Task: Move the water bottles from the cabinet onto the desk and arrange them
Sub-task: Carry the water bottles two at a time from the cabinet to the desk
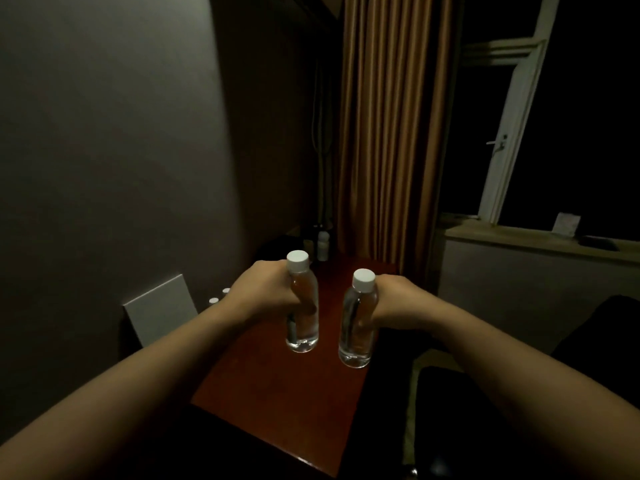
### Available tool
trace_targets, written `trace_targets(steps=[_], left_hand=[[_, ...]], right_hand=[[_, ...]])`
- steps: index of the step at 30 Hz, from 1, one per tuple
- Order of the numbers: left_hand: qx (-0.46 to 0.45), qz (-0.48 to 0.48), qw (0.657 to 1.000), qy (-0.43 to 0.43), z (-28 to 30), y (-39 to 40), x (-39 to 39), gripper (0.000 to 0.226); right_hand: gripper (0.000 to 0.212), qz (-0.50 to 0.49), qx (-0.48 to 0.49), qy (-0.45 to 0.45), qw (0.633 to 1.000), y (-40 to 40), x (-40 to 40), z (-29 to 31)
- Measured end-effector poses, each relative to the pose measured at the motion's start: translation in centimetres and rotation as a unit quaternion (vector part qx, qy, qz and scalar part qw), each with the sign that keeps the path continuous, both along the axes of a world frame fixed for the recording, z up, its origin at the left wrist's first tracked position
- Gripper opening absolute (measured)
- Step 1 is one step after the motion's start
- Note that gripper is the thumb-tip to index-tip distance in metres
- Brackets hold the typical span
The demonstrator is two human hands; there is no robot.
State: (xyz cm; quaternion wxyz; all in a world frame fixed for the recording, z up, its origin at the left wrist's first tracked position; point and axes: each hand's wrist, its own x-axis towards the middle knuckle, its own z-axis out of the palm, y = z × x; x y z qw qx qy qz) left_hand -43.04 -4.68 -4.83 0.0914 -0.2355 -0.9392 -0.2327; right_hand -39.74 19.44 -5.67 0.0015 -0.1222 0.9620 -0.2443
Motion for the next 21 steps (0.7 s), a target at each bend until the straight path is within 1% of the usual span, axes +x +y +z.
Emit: trace_targets(steps=[4,7,12,15,21], left_hand=[[-0.040,0.049,0.998,0.014,-0.8,-0.4,-6.2,0.030],[-0.053,0.090,0.995,0.008,-2.2,-1.0,-10.1,0.034],[-0.050,0.175,0.983,-0.010,-4.9,-2.9,-16.1,0.052],[-0.062,0.230,0.970,-0.039,-6.5,-3.9,-19.4,0.059],[-0.058,0.353,0.930,-0.089,-9.9,-5.1,-25.5,0.059]], right_hand=[[0.038,0.015,-0.011,0.001,1.000,-0.8,-7.8,-0.9],[0.043,0.035,-0.019,-0.012,0.999,-1.6,-13.3,-2.0],[0.043,0.092,-0.004,-0.028,0.995,-3.7,-22.4,-4.2],[0.046,0.123,-0.009,-0.034,0.992,-4.9,-27.5,-6.1],[0.047,0.210,0.005,-0.054,0.976,-7.3,-38.3,-9.3]])
